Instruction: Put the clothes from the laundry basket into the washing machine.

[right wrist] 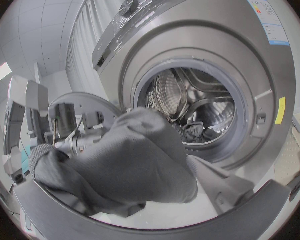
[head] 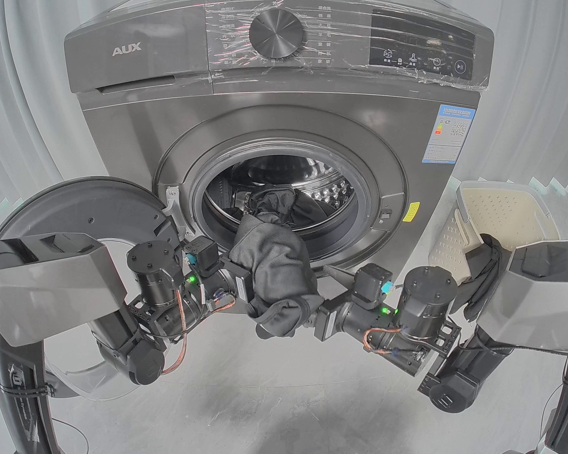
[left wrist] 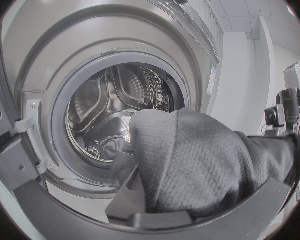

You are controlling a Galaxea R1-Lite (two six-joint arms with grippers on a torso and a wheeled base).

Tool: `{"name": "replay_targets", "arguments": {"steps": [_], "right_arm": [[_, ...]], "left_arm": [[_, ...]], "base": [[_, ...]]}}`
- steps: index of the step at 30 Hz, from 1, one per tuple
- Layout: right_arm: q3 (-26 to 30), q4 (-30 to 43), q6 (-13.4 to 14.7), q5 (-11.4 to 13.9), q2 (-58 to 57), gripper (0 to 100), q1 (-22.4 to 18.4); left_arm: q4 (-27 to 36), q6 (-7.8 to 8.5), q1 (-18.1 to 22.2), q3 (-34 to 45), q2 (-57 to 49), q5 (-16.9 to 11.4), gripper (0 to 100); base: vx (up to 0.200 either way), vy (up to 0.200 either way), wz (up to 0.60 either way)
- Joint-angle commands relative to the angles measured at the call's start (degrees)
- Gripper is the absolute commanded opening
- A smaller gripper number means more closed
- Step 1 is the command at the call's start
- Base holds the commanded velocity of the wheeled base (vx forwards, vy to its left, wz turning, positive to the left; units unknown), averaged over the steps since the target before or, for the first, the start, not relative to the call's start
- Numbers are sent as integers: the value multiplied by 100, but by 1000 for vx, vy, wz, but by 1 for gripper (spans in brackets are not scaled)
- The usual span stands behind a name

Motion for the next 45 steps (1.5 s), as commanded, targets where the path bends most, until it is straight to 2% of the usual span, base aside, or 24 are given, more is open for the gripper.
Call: {"name": "replay_targets", "arguments": {"steps": [1,4,8,15,17,20,24,25,27,29,32,36,38,40,45], "right_arm": [[934,23,-146,31,-65,100,11],[1610,14,-199,58,-47,100,11],[2067,-4,-199,154,6,100,20],[1936,-83,-137,22,-21,100,-68],[1716,-250,-120,-259,-82,100,-200],[1593,-241,-111,-470,-293,100,-375],[1619,-250,-41,-575,-363,100,-525],[1628,-250,65,-742,-390,100,-551],[1610,-259,232,-1006,-469,100,-551],[1619,-250,311,-1129,-548,100,-595],[1610,-250,311,-1155,-671,100,-630],[1619,-250,346,-1138,-689,100,-639],[1628,-250,381,-1120,-636,100,-639],[1637,-250,399,-1120,-548,100,-639],[1637,-250,408,-1120,-486,100,-613]], "left_arm": [[-4,-6,3,400,-399,-23,0],[-4,-6,30,550,-663,-41,0],[-4,-15,-5,831,-1050,-50,0],[-13,-41,-137,1543,-1647,-85,0],[-4,-182,-269,1894,-1999,-129,0],[5,-261,-348,2176,-2386,-129,0],[5,-235,-462,2466,-2579,-102,0],[5,-182,-471,2510,-2561,-50,0],[5,-191,-471,2518,-2579,12,0],[5,-208,-462,2536,-2588,30,0],[5,-147,-392,2492,-2509,91,0],[22,-199,-313,2536,-2491,232,0],[14,-147,-102,2580,-2359,364,0],[14,-138,-67,2641,-2324,478,0],[14,-182,-67,2756,-2289,451,0]], "base": [[0,0,0],[0,0,0],[0,0,0],[0,0,0],[0,0,0],[0,0,0],[0,0,0],[0,0,0],[0,0,0],[0,0,0],[0,0,0],[0,0,0],[0,0,0],[0,0,0],[0,0,0]]}}
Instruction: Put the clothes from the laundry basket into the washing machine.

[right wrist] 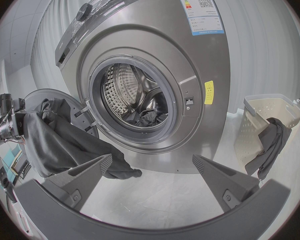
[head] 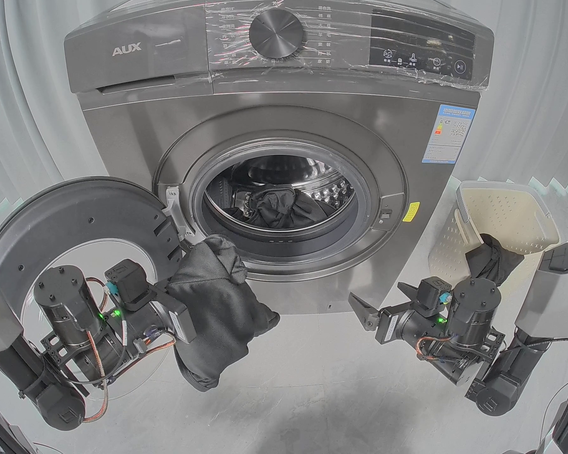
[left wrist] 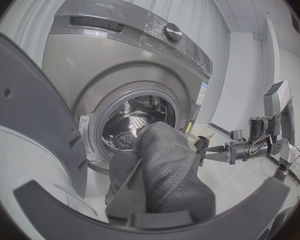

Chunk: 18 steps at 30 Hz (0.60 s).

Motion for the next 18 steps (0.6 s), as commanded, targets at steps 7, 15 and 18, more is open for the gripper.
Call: {"name": "replay_targets", "arguments": {"steps": [7,15,18], "right_arm": [[11,-6,2,3,25,100,36],[11,-15,10,3,25,100,80],[2,-15,10,3,25,100,80]], "left_arm": [[-15,25,-23,-31,221,10,0],[-15,25,-58,-49,274,36,0],[-15,8,-58,-75,300,36,0]], "base": [[171,0,0],[0,0,0],[133,0,0]]}}
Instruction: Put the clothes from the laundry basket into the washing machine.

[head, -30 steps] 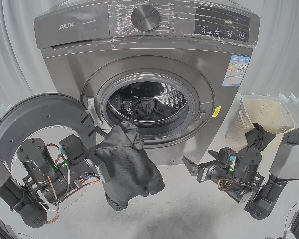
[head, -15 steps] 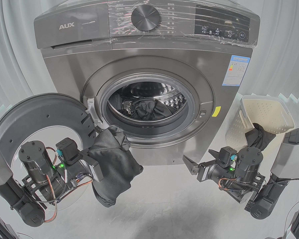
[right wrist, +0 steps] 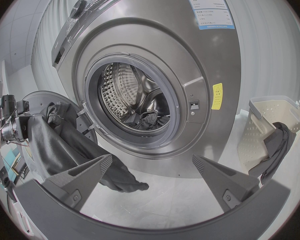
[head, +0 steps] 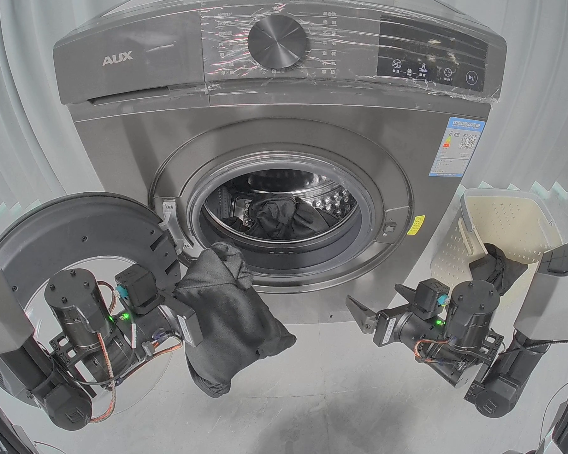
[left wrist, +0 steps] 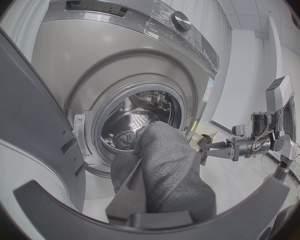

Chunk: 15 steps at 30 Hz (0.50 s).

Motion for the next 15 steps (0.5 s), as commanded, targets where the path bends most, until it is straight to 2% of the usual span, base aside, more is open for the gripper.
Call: {"name": "replay_targets", "arguments": {"steps": [1,4,13,15], "right_arm": [[-10,-4,2,-1,9,100,6],[-10,-4,2,-1,1,100,15],[-10,-4,2,-1,18,100,23],[-10,-13,2,-1,18,100,32]], "left_arm": [[-6,1,-8,-44,79,1,0],[-6,1,-70,-44,132,18,0],[-6,-26,-193,-71,193,106,0],[-6,-17,-202,-79,229,106,0]], "base": [[200,0,0],[200,0,0],[0,0,0],[200,0,0]]}}
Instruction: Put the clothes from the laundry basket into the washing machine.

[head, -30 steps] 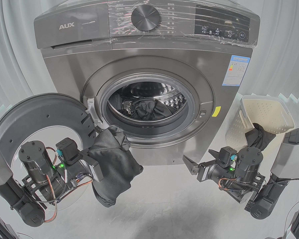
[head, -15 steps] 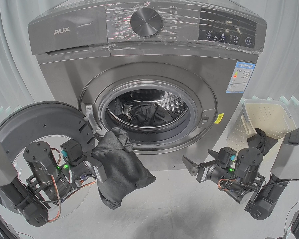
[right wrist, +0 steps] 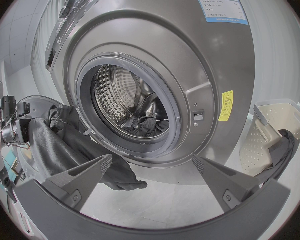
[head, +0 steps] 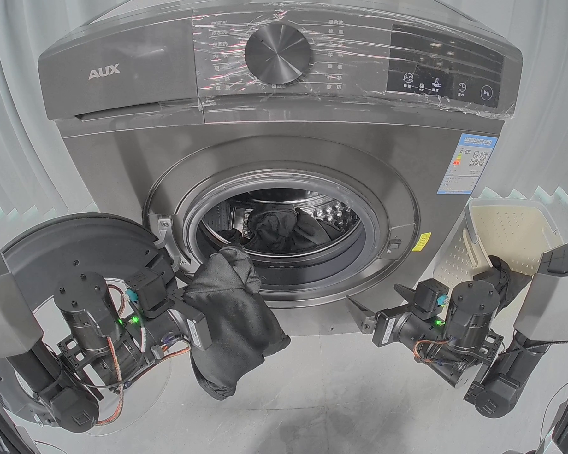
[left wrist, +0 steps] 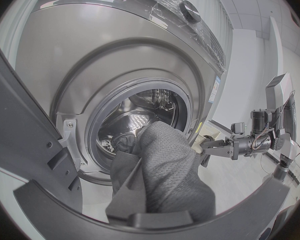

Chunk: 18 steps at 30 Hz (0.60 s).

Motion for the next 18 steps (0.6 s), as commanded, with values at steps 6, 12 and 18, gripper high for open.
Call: {"name": "replay_targets", "arguments": {"steps": [6,12,18], "right_arm": [[-2,-8,2,-1,3,100,48],[16,-8,2,-1,-6,100,144],[95,-8,11,8,-129,100,391]], "left_arm": [[-10,0,-24,-13,121,8,0],[-10,0,-24,-13,148,25,0],[-19,18,-235,83,25,8,0]], "base": [[200,0,0],[33,0,0],[0,0,0]]}}
